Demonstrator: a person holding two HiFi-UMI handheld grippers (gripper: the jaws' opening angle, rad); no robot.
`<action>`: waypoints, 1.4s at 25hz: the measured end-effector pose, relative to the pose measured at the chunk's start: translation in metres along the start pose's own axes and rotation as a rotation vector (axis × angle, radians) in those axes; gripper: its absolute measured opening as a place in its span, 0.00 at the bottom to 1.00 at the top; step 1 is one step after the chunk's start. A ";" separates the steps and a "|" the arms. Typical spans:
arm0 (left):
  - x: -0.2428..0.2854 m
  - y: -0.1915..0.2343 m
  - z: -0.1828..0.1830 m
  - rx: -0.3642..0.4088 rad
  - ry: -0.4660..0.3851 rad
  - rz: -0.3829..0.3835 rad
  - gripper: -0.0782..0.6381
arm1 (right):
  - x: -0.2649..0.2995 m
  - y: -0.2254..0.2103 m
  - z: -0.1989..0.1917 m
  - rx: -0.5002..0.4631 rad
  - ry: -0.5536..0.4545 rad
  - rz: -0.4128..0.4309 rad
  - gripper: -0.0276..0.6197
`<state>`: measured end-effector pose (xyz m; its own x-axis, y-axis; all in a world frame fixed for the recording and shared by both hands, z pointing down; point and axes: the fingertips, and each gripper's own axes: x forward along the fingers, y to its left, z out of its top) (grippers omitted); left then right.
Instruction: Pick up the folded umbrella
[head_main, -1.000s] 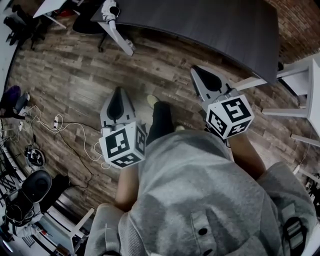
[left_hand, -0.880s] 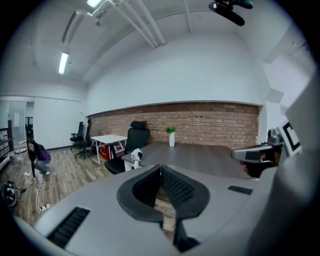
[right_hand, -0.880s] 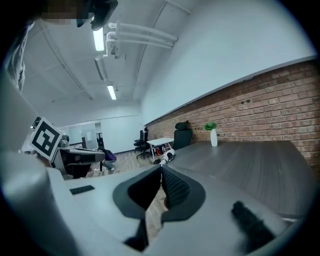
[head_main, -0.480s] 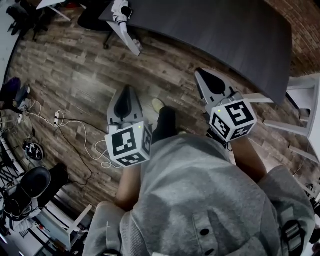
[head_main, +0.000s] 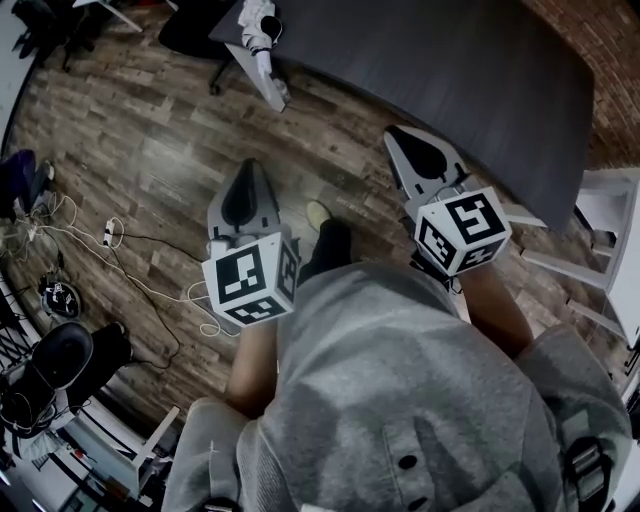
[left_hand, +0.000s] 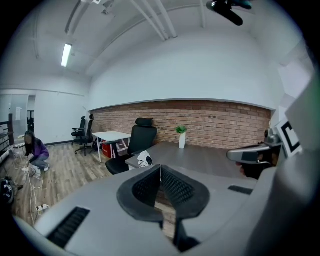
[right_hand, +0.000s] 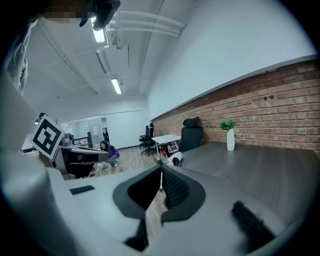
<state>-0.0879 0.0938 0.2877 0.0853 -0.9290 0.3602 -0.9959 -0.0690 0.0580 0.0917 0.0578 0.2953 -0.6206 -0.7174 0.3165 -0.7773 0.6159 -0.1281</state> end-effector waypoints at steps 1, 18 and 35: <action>0.004 0.004 0.002 -0.002 0.003 0.000 0.13 | 0.006 -0.001 0.003 -0.002 0.002 0.000 0.08; 0.079 0.061 0.029 0.002 0.015 -0.004 0.13 | 0.106 -0.018 0.034 -0.004 0.009 -0.002 0.08; 0.098 0.111 0.026 -0.037 0.014 0.057 0.13 | 0.159 0.002 0.044 -0.045 0.021 0.051 0.08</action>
<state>-0.1913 -0.0141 0.3054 0.0286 -0.9260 0.3765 -0.9974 -0.0018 0.0713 -0.0127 -0.0696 0.3039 -0.6568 -0.6780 0.3301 -0.7389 0.6660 -0.1023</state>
